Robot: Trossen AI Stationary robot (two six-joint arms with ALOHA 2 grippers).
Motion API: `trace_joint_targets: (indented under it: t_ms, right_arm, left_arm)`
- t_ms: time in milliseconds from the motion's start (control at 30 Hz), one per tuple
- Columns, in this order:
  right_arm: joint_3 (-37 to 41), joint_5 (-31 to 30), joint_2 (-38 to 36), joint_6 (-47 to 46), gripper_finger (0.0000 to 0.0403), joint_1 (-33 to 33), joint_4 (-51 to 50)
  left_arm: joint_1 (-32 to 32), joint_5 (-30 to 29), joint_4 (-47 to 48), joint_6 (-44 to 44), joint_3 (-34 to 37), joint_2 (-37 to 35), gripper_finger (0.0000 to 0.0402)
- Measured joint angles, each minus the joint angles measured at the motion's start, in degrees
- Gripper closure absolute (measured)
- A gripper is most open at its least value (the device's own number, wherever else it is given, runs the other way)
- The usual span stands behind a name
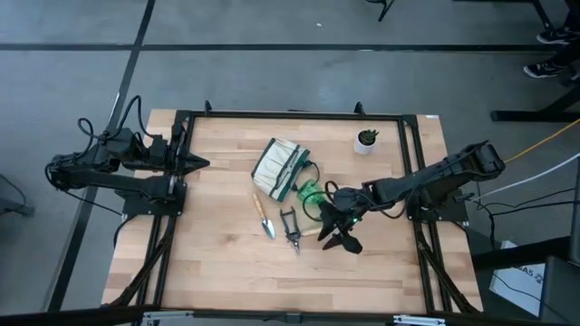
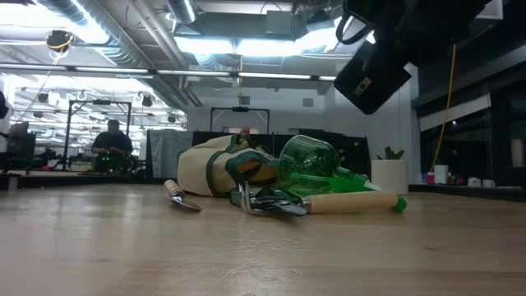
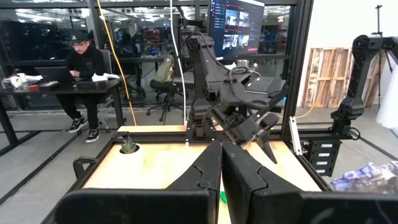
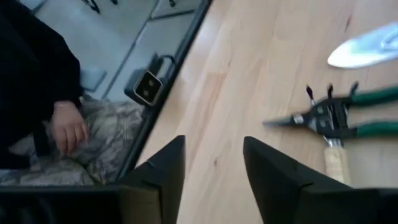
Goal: Pick & Place Garden tools in Gardening bag
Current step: Adjust the gardening bag
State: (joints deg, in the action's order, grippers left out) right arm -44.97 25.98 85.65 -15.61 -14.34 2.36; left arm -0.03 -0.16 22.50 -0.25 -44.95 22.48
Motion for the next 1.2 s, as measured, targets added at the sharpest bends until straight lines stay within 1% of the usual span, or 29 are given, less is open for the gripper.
trace_joint_targets:
  t_ms: [100, 167, 233, 300, 400, 433, 500, 567, 833, 1000, 1100, 1200]
  right_arm:
    - [0.0, 0.0, -0.3, 1.9, 0.0220, 0.0, -3.8]
    - [0.0, -0.2, -0.3, 5.3, 0.0218, 0.0, -7.0]
    - [0.0, -2.4, -0.3, 9.7, 0.0218, 0.0, -10.3]
    - [0.0, -7.7, -0.3, 14.3, 0.0218, 0.0, -12.0]
    - [0.0, -19.0, -0.3, 20.3, 0.0218, 0.0, -12.9]
    - [0.0, -22.0, -0.3, 21.2, 0.0218, 0.0, -12.9]
    - [0.0, -26.3, -0.3, 22.1, 0.0218, 0.0, -12.9]
    - [0.0, -28.6, -0.1, 22.3, 0.0218, 0.0, -12.6]
    - [0.0, -31.9, 2.5, 22.5, 0.0218, 0.0, -11.6]
    - [0.0, -32.0, 5.6, 22.5, 0.0218, 0.0, -8.6]
    - [0.0, -32.0, 7.1, 22.5, 0.0218, 0.1, -8.5]
    - [0.0, -32.0, 8.5, 20.5, 0.0218, 0.1, -8.2]
  left_arm:
    - [0.0, 0.0, 0.0, 0.0, 0.0, 0.0, 0.0396]
    - [0.0, 0.0, 0.0, 0.0, 0.0, 0.0, 0.0396]
    - [0.0, 0.0, 0.0, 0.0, 0.0, 0.0, 0.0395]
    - [0.0, 0.0, 0.0, 0.0, 0.0, 0.0, 0.0396]
    - [0.0, 0.0, 0.0, 0.0, 0.0, 0.0, 0.0395]
    - [0.0, 0.0, 0.0, 0.0, 0.0, 0.0, 0.0395]
    - [0.0, 0.0, 0.0, 0.0, 0.0, 0.0, 0.0396]
    - [0.0, 0.0, 0.0, 0.0, 0.0, 0.0, 0.0395]
    - [0.0, 0.0, 0.0, 0.0, 0.0, 0.0, 0.0396]
    - [0.0, 0.0, 0.0, 0.0, 0.0, 0.0, 0.0396]
    - [0.0, 0.0, 0.0, 0.0, 0.0, 0.0, 0.0395]
    - [0.0, 0.0, 0.0, 0.0, 0.0, 0.0, 0.0396]
